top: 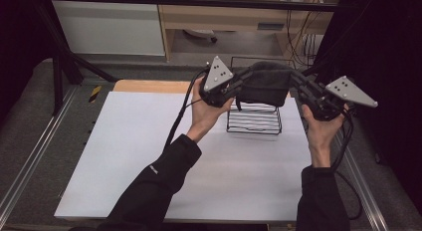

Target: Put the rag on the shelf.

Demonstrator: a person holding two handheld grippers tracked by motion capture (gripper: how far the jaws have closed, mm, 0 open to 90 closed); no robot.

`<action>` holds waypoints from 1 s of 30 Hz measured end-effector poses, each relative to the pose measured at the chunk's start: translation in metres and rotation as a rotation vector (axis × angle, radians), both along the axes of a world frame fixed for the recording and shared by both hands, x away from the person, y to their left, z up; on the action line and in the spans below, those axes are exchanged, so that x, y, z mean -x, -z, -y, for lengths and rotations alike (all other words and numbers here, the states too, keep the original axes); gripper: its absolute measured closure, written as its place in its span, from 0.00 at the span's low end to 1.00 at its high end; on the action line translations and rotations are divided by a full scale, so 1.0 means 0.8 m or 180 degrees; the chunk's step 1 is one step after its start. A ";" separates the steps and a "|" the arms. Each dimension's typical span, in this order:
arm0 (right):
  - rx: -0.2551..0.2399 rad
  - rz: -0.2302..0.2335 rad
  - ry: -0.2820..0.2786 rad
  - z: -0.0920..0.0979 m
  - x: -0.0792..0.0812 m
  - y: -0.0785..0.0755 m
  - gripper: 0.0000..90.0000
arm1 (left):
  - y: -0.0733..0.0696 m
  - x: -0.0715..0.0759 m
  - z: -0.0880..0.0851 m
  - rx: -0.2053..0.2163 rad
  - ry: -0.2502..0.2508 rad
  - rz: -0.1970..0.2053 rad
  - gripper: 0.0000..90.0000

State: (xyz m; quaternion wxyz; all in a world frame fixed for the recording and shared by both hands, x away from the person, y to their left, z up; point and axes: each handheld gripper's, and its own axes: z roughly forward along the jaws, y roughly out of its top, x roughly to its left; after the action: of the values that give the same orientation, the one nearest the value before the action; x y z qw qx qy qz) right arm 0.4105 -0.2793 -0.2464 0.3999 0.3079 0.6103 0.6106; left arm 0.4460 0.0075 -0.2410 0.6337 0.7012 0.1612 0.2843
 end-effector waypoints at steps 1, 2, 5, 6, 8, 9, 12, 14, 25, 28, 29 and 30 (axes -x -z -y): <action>0.0015 0.0003 0.0006 -0.001 0.002 0.007 0.90 | 0.007 0.001 0.000 -0.0009 0.0008 -0.0015 0.91; 0.0007 -0.0017 0.0007 -0.001 0.004 0.013 0.90 | 0.013 0.002 -0.001 -0.0013 0.0014 -0.0035 0.91; -0.0015 -0.0096 -0.0012 0.000 0.005 0.028 0.90 | 0.029 0.001 -0.001 -0.0025 0.0011 -0.0136 0.91; -0.0001 -0.0116 -0.0020 -0.001 0.004 0.031 0.90 | 0.033 0.001 -0.001 -0.0045 -0.0002 -0.0167 0.91; 0.0042 -0.0179 -0.0038 -0.001 0.002 0.037 0.89 | 0.040 -0.001 -0.001 -0.0094 -0.0031 -0.0254 0.90; 0.0059 -0.0206 -0.0029 -0.001 0.002 0.040 0.88 | 0.044 -0.001 -0.001 -0.0099 -0.0039 -0.0305 0.90; 0.0042 -0.0355 -0.0057 0.001 -0.001 0.048 0.84 | 0.053 -0.004 -0.001 -0.0148 -0.0067 -0.0472 0.89; 0.0038 -0.0500 -0.0073 0.002 -0.001 0.053 0.80 | 0.059 -0.007 -0.001 -0.0178 -0.0079 -0.0604 0.87; 0.0095 -0.1080 -0.0006 0.000 -0.003 0.080 0.54 | 0.083 -0.012 -0.007 -0.0459 -0.0151 -0.1031 0.67; 0.0065 -0.1142 -0.0020 -0.002 -0.005 0.087 0.51 | 0.089 -0.013 -0.011 -0.0460 -0.0144 -0.1085 0.65; 0.0082 -0.1157 -0.0017 -0.003 -0.006 0.089 0.49 | 0.091 -0.013 -0.012 -0.0474 -0.0151 -0.1102 0.64; 0.0085 -0.1177 -0.0009 -0.004 -0.007 0.091 0.46 | 0.093 -0.013 -0.013 -0.0490 -0.0156 -0.1115 0.63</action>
State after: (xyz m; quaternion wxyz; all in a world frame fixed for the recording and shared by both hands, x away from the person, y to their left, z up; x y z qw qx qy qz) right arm 0.4159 -0.2761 -0.3191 0.2840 0.4087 0.6820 0.5359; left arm 0.4567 0.0178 -0.3156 0.5334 0.7822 0.2638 0.1847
